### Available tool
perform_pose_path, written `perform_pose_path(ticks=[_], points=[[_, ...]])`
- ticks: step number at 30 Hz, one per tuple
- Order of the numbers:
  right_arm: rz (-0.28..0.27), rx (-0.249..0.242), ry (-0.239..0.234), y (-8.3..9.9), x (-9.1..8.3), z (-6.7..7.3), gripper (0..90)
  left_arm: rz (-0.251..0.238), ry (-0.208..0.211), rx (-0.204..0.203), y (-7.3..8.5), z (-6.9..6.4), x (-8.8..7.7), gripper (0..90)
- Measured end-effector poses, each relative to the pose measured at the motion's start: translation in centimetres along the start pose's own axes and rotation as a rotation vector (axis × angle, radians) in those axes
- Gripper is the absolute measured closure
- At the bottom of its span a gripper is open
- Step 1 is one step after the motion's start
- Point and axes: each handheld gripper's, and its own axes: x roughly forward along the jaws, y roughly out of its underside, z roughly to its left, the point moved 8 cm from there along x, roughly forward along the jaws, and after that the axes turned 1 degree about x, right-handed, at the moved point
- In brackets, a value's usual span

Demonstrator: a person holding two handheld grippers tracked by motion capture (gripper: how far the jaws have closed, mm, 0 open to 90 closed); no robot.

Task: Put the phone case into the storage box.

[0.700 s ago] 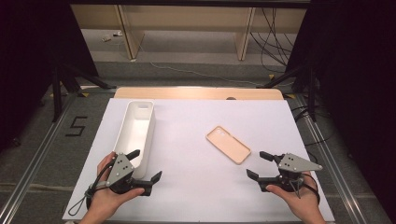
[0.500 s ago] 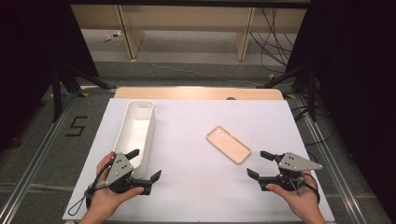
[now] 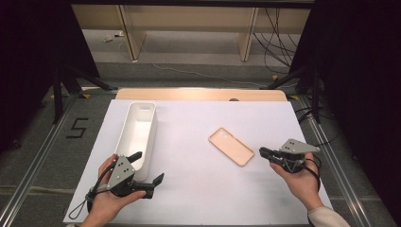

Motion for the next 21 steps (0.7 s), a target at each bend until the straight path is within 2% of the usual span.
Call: perform_pose_path(ticks=[3, 4, 5, 6, 13, 21], points=[[0.032, 0.006, 0.013, 0.0, 0.7, -0.6, 90.0, 0.002, 0.002, 0.002, 0.0, 0.0, 0.0, 1.2], [0.058, 0.015, 0.019, 0.1, 1.4, -1.1, 90.0, 0.001, 0.003, 0.001, 0.0, 0.0, 0.0, 1.3], [0.058, 0.015, 0.019, 0.1, 1.4, -1.1, 90.0, 0.001, 0.004, 0.001, 0.0, 0.0, 0.0, 1.3], [0.085, 0.026, 0.027, 0.2, 2.1, -1.6, 90.0, 0.001, 0.004, 0.000, 0.0, 0.0, 0.0, 1.4], [0.172, 0.070, 0.054, 0.9, 4.4, -2.8, 90.0, -0.001, 0.007, 0.001, 0.0, -0.1, 0.0, 1.5], [0.252, 0.076, 0.065, 1.8, 6.4, -3.4, 90.0, 0.000, 0.007, -0.001, 0.0, -0.1, 0.0, 1.5]])
